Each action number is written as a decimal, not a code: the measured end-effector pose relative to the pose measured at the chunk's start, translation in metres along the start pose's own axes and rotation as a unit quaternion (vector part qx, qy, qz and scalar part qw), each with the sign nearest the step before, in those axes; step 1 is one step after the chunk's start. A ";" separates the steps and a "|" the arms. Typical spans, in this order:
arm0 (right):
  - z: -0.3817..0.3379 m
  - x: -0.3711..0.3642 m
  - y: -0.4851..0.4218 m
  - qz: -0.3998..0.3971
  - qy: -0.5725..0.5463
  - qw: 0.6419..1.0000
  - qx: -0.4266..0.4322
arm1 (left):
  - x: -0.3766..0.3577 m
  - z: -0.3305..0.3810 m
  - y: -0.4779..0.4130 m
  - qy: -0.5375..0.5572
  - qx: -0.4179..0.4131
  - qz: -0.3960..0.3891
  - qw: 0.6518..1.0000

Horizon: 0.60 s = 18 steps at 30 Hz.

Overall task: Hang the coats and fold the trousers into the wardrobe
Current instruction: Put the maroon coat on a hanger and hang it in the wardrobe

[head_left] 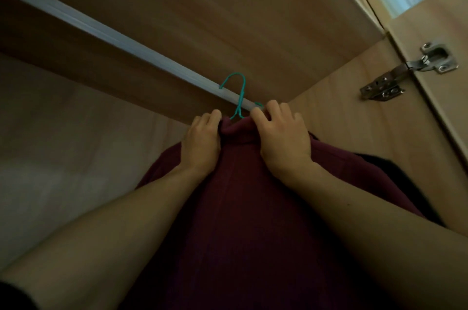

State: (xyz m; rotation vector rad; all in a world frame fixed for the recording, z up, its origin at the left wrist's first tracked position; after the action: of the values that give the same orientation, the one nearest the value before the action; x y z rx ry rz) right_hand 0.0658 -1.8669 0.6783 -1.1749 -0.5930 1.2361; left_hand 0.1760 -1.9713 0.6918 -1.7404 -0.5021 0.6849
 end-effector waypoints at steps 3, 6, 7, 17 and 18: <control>0.015 0.000 -0.009 -0.037 0.002 0.999 -0.011 | -0.024 0.006 -0.013 0.033 0.020 -0.012 0.999; 0.024 0.004 -0.022 -0.057 -0.006 0.998 -0.016 | -0.043 0.005 -0.011 0.059 0.034 -0.016 0.998; 0.020 0.002 -0.021 -0.068 0.003 0.998 0.001 | -0.048 0.003 -0.004 0.070 0.037 -0.013 0.997; -0.017 -0.021 0.033 -0.192 0.106 0.973 0.071 | -0.065 -0.013 0.053 0.187 0.137 -0.008 0.973; -0.017 -0.023 0.042 -0.219 0.117 0.966 0.072 | -0.070 -0.011 0.058 0.191 0.152 -0.035 0.969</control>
State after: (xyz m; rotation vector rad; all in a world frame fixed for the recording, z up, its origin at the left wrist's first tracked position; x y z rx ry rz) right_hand 0.0572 -1.8982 0.6389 -0.9826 -0.5394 0.7383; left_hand 0.1308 -2.0399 0.6514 -1.5063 -0.1789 0.3400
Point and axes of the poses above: each hand's wrist, its own y-axis away from the middle knuckle, its own x-axis out of the back of the hand, z = x × y, the point moved 9 cm from there along -y, towards the middle knuckle, and after that the axes turned 5 degrees about -z, right-handed, at the moved point
